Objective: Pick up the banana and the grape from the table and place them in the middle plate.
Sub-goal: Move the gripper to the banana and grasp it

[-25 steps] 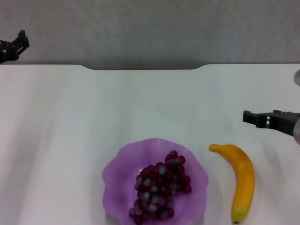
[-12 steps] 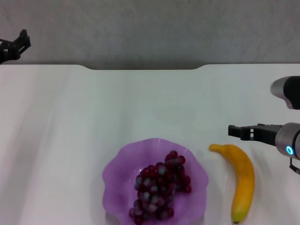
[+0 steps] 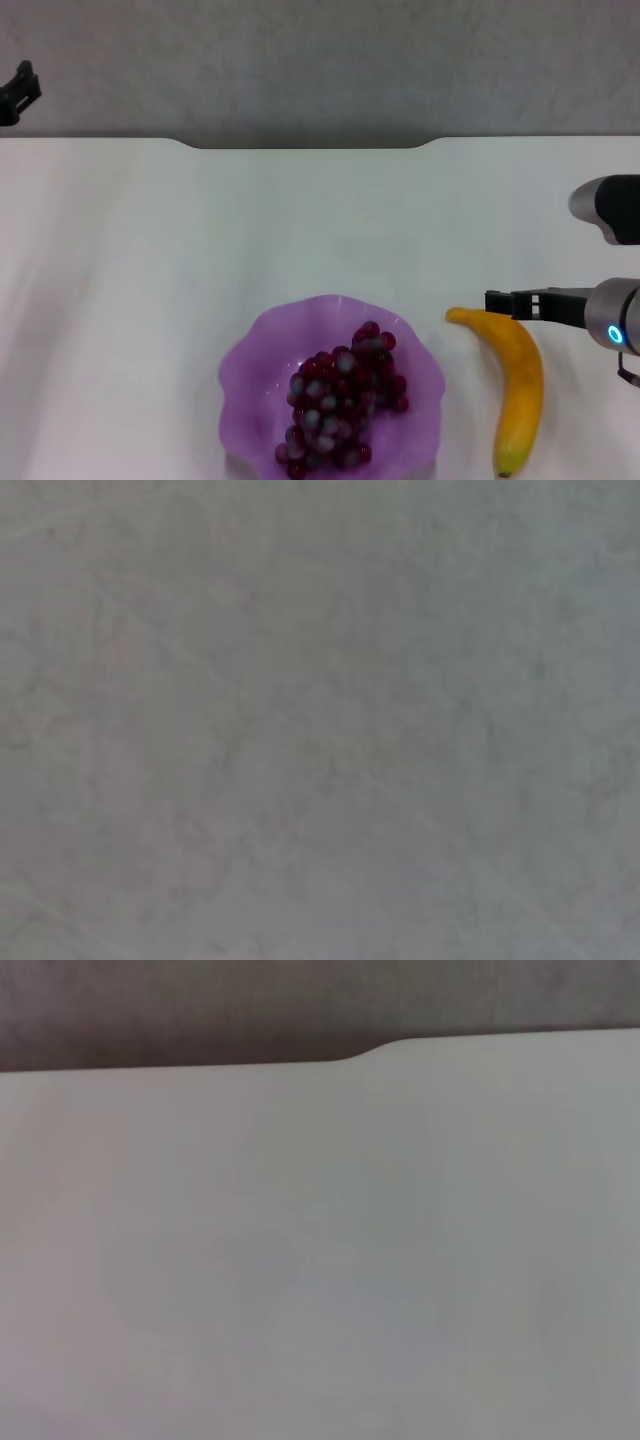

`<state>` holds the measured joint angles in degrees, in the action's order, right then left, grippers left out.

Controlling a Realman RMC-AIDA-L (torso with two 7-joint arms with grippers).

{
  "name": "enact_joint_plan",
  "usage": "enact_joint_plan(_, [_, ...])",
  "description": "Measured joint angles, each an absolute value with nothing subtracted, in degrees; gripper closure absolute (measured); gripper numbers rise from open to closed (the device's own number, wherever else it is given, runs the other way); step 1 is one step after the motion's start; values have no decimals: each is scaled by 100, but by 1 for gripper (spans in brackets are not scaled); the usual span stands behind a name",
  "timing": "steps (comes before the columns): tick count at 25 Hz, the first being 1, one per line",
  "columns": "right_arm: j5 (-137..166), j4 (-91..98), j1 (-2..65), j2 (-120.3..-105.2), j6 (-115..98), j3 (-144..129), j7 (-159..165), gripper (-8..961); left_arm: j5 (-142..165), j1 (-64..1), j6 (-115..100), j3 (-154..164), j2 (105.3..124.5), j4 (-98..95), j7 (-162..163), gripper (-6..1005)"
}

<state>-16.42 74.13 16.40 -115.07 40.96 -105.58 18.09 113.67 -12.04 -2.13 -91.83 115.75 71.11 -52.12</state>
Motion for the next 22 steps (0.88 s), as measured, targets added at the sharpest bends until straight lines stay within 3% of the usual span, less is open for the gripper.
enact_joint_plan(10, [-1937, 6932, 2015, -11504, 4189, -10759, 1778, 181, 11374, -1204, -199, -9228, 11593, 7141, -5212, 109])
enact_joint_plan(22, [-1943, 6739, 2005, -11505, 4252, -10783, 1809, 207, 11378, -1152, -208, -9229, 11577, 7155, -5212, 109])
